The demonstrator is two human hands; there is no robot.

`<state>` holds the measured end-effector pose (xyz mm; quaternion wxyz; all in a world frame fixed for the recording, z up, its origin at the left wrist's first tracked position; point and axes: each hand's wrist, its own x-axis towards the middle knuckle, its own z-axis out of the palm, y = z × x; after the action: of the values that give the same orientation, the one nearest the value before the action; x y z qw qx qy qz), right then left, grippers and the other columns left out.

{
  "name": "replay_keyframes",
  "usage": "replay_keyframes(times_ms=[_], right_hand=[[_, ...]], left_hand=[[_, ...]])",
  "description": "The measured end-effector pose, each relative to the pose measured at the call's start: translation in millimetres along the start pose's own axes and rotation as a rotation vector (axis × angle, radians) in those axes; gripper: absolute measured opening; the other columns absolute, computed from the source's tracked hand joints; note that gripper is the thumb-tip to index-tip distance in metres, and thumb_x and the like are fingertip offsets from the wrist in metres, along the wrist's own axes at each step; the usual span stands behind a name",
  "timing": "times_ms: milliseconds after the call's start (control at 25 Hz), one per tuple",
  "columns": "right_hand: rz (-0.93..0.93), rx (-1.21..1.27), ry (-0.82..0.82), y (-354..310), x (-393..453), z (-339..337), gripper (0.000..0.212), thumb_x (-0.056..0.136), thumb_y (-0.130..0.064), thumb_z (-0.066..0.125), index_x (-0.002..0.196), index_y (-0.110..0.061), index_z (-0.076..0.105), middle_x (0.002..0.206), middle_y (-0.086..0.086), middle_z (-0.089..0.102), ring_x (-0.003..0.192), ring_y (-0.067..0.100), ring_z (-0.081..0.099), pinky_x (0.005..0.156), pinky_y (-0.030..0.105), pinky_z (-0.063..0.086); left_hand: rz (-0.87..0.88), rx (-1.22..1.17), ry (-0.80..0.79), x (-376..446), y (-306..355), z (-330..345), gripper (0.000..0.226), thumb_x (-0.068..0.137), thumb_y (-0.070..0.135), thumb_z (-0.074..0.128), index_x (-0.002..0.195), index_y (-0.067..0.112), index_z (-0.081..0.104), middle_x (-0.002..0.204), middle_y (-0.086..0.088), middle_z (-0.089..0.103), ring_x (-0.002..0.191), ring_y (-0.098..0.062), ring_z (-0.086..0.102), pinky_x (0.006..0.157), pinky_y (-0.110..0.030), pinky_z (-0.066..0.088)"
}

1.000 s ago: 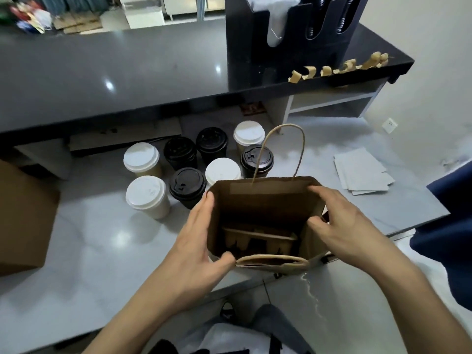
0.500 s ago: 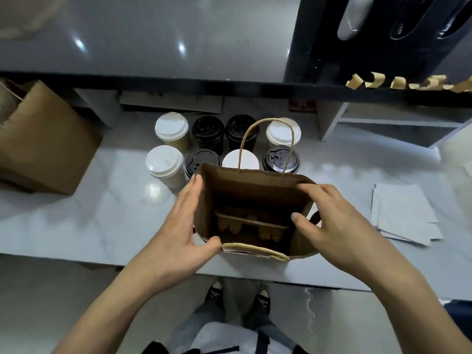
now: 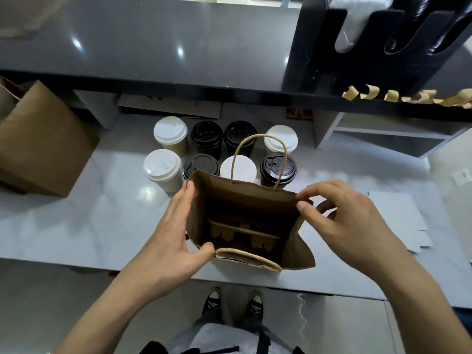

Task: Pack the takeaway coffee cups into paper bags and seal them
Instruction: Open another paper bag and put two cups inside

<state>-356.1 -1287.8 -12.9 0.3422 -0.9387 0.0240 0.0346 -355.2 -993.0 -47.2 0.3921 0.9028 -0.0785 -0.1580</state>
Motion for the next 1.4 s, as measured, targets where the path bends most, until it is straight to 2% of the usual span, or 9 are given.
replay_keyframes(times_ms=[200, 440, 560, 680, 880, 1000, 1120, 1280, 1400], right_hand=[[0.063, 0.004, 0.155, 8.7, 43.6, -8.0, 0.004, 0.094, -0.036, 0.068, 0.097, -0.034, 0.066, 0.094, -0.017, 0.067, 0.083, 0.001, 0.062, 0.068, 0.019, 0.045], [0.129, -0.218, 0.016, 33.9, 109.2, 48.4, 0.076, 0.077, -0.052, 0.08, 0.137, -0.025, 0.043, 0.131, 0.002, 0.051, 0.119, 0.023, 0.052, 0.097, 0.042, 0.05], [0.135, -0.305, 0.01, 34.7, 121.5, 67.0, 0.093, 0.073, -0.053, 0.083, 0.145, -0.021, 0.034, 0.14, 0.009, 0.045, 0.126, 0.032, 0.048, 0.101, 0.046, 0.045], [0.134, -0.342, 0.022, 36.4, 127.0, 76.2, 0.091, 0.073, -0.051, 0.083, 0.144, -0.019, 0.035, 0.139, 0.012, 0.046, 0.125, 0.034, 0.048, 0.101, 0.047, 0.044], [0.14, -0.328, 0.016, 41.4, 128.0, 80.6, 0.081, 0.075, -0.049, 0.079, 0.138, -0.017, 0.039, 0.131, 0.011, 0.046, 0.119, 0.036, 0.052, 0.098, 0.049, 0.047], [0.162, -0.192, -0.011, 45.0, 124.3, 77.2, 0.081, 0.074, -0.044, 0.08, 0.139, -0.02, 0.039, 0.128, 0.009, 0.038, 0.114, 0.036, 0.055, 0.095, 0.046, 0.051], [0.159, -0.148, -0.033, 48.4, 121.4, 74.5, 0.079, 0.073, -0.039, 0.081, 0.138, -0.022, 0.04, 0.13, 0.007, 0.035, 0.112, 0.033, 0.056, 0.091, 0.039, 0.051], [0.157, -0.188, -0.04, 52.1, 119.9, 72.2, 0.079, 0.071, -0.04, 0.08, 0.138, -0.025, 0.04, 0.135, 0.006, 0.042, 0.122, 0.03, 0.049, 0.097, 0.041, 0.048], [0.183, -0.19, -0.021, 54.7, 116.4, 65.9, 0.081, 0.071, -0.041, 0.08, 0.14, -0.024, 0.039, 0.134, 0.007, 0.047, 0.123, 0.03, 0.045, 0.097, 0.041, 0.044]], left_hand=[[0.007, -0.012, 0.011, -3.6, -4.8, -1.0, 0.108, 0.086, 0.032, 0.073, 0.157, 0.048, -0.007, 0.164, 0.031, -0.002, 0.15, 0.009, 0.004, 0.125, -0.038, 0.024], [-0.001, -0.035, 0.02, -8.4, -5.9, -3.2, 0.107, 0.086, 0.032, 0.072, 0.156, 0.05, -0.007, 0.163, 0.033, -0.004, 0.149, 0.012, 0.003, 0.123, -0.037, 0.028], [0.0, -0.037, 0.034, -10.8, -4.5, -2.0, 0.106, 0.087, 0.029, 0.072, 0.157, 0.047, -0.006, 0.163, 0.032, -0.003, 0.148, 0.014, 0.001, 0.125, -0.032, 0.022], [0.013, -0.051, 0.047, -10.2, -6.0, -1.4, 0.105, 0.087, 0.031, 0.073, 0.158, 0.046, -0.004, 0.161, 0.034, 0.0, 0.147, 0.013, 0.006, 0.122, -0.029, 0.028], [0.031, -0.001, 0.061, -6.9, -8.6, -3.3, 0.104, 0.083, 0.04, 0.077, 0.159, 0.042, 0.006, 0.158, 0.034, 0.005, 0.139, 0.018, 0.013, 0.103, -0.004, 0.026], [0.062, 0.048, 0.096, -0.5, -9.2, -6.8, 0.094, 0.077, 0.053, 0.078, 0.154, 0.041, 0.026, 0.157, 0.031, 0.014, 0.138, 0.013, 0.023, 0.108, -0.016, 0.028], [0.069, 0.072, 0.139, 7.3, -8.4, -12.2, 0.071, 0.07, 0.074, 0.064, 0.133, 0.045, 0.049, 0.142, 0.027, 0.035, 0.124, 0.003, 0.046, 0.103, -0.027, 0.044], [0.083, 0.071, 0.216, 19.7, -7.2, -16.1, 0.031, 0.081, 0.067, 0.062, 0.102, 0.045, 0.066, 0.127, 0.024, 0.047, 0.108, -0.002, 0.057, 0.089, -0.038, 0.055], [0.133, 0.103, 0.19, 25.7, -11.8, -15.8, 0.031, 0.078, 0.064, 0.068, 0.103, 0.044, 0.066, 0.139, 0.019, 0.041, 0.123, -0.011, 0.052, 0.096, -0.044, 0.054]])
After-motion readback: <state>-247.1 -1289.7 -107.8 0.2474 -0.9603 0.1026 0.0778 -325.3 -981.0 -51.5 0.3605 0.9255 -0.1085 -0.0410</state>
